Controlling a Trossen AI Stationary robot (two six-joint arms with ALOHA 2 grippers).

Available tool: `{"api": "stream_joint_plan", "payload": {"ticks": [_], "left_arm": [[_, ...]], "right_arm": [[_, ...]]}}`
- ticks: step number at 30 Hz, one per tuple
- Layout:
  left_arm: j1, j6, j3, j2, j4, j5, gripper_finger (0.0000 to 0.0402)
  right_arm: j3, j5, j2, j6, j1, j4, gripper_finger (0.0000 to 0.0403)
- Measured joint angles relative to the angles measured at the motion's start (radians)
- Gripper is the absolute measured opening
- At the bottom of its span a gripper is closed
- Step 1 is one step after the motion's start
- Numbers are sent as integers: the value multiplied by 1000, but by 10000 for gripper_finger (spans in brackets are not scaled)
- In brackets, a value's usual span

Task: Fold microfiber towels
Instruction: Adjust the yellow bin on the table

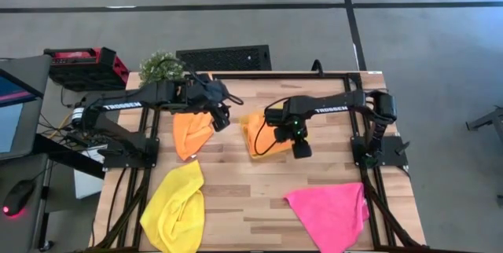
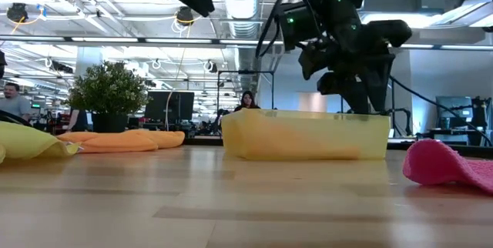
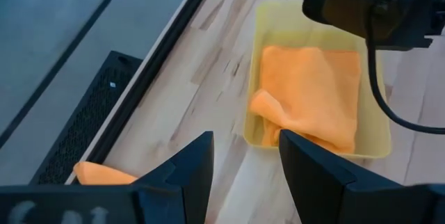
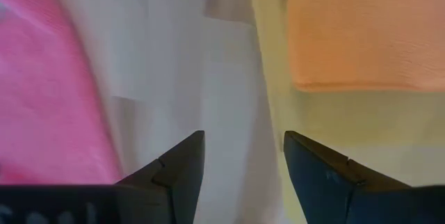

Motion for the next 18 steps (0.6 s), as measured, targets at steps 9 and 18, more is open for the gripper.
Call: {"api": "stream_joint_plan", "payload": {"ticks": [9,18], "left_arm": [[-32,-7,0,1,-4,-1,158],[-51,-15,0,1,-4,-2,158]], "right_arm": [[0,-86,0,80,29,42,221],[0,-165,0,131,49,124,221]]}}
